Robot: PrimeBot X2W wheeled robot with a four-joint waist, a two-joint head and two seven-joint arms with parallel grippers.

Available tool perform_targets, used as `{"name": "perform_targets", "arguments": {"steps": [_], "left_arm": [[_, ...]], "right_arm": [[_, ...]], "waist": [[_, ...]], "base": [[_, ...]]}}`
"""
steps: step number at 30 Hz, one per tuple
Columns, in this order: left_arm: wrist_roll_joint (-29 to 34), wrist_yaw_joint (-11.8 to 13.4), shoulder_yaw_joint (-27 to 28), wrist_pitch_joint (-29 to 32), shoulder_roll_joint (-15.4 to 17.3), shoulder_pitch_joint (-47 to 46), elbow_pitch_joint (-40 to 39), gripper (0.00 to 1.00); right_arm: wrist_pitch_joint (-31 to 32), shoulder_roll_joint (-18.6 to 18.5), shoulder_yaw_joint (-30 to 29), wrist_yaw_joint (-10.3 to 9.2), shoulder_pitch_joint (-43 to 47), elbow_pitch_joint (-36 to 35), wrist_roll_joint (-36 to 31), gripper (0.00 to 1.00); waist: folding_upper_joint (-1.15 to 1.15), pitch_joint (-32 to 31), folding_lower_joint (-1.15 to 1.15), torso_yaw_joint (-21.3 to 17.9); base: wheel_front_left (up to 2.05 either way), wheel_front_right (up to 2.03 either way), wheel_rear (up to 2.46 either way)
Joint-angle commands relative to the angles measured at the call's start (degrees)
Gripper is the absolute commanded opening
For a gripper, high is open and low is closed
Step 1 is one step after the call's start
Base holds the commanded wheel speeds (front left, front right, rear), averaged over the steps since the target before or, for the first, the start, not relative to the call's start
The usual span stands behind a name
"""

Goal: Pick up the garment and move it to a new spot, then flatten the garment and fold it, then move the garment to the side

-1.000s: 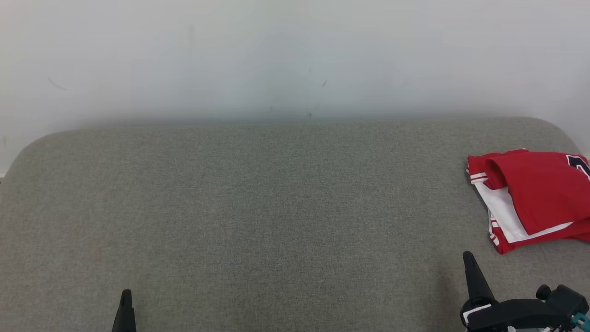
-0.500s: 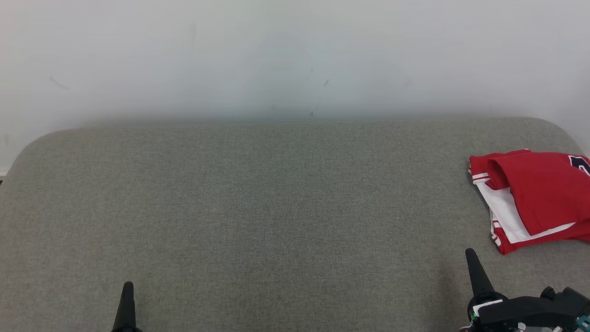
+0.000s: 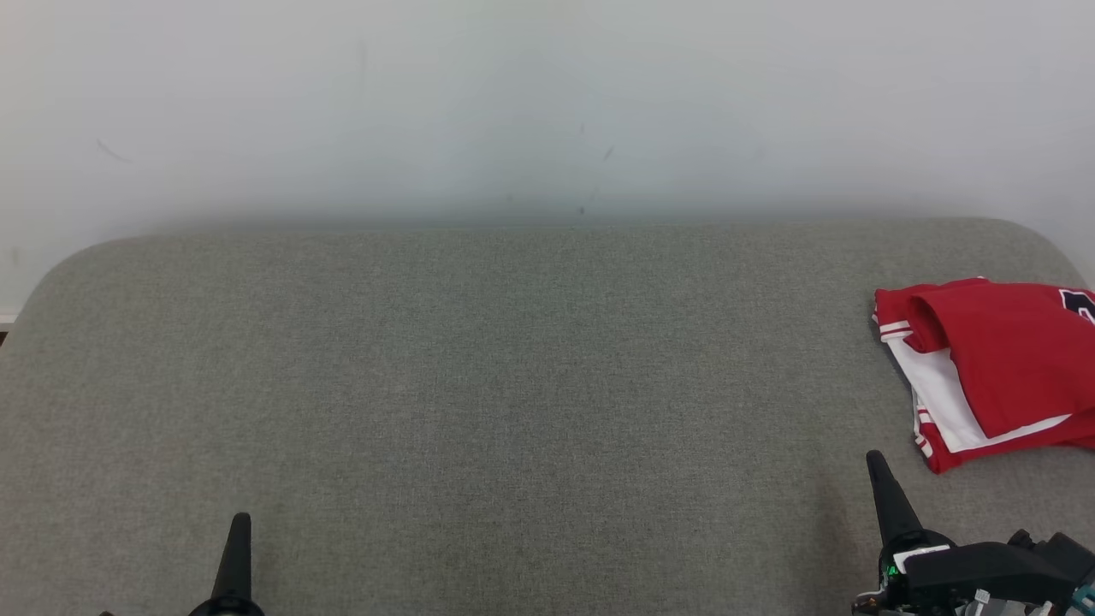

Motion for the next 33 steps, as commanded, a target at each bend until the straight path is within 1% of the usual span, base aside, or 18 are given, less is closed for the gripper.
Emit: {"name": "perform_targets", "arguments": {"steps": [1,5,33], "left_arm": [[-1.7,-0.3,0.3,0.5,0.4,-1.4,-0.7,0.0],[-4.1,-0.4,0.3,1.1,0.4,-1.5,-0.7,0.0],[-15.3,-0.6,0.5,4.1,0.5,-2.9,-1.0,0.0]], "right_arm": [[0.3,-0.1,-0.2,0.05,-0.9,-0.5,1.9,0.0],[0.7,-0.1,-0.4,0.05,-1.1,-0.6,4.5,0.0],[2.7,-0.1,-1.1,0.06,-1.8,-0.7,16.4,0.0]], "waist": [[0.0,0.0,0.0,0.0],[0.0,0.1,0.0,0.1],[0.0,0.2,-0.01,0.6]], "base": [[0.0,0.0,0.0],[0.0,0.0,0.0],[0.0,0.0,0.0]]}}
